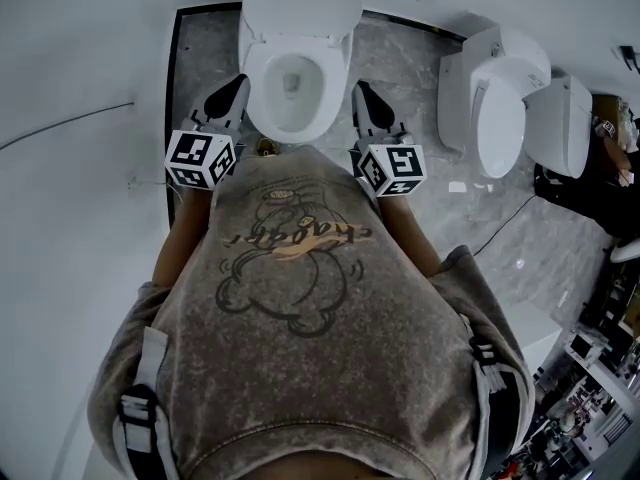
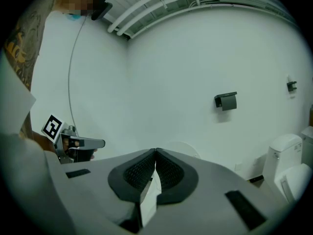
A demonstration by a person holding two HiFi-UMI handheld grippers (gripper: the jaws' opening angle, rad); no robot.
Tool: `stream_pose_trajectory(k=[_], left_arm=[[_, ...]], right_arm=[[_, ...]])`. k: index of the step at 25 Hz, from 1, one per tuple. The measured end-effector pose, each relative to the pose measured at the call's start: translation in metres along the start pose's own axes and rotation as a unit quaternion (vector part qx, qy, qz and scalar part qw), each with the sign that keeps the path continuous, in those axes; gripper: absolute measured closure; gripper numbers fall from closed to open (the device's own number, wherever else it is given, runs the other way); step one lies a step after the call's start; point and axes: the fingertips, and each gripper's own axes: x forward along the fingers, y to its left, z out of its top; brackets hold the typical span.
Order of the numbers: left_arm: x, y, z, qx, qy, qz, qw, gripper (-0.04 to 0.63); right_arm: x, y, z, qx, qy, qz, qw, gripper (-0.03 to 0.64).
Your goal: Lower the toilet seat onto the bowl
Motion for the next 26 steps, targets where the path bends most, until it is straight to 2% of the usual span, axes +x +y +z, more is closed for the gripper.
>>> stream_pose_trajectory(k=[14, 26], left_arm=[[0.0, 0.002, -0.009, -0.011, 0.011, 0.022, 0.9996, 0.586], [0.003, 0.008, -0.013, -0.027, 0.005, 0.038, 0.9989, 0.586]], right_arm=[[0.0, -0.007, -0.003, 0.018, 0.003, 0.003, 1.0, 0.59], [0.007, -0.008, -0.008, 0.013, 0.008, 0.014, 1.0, 0.589]])
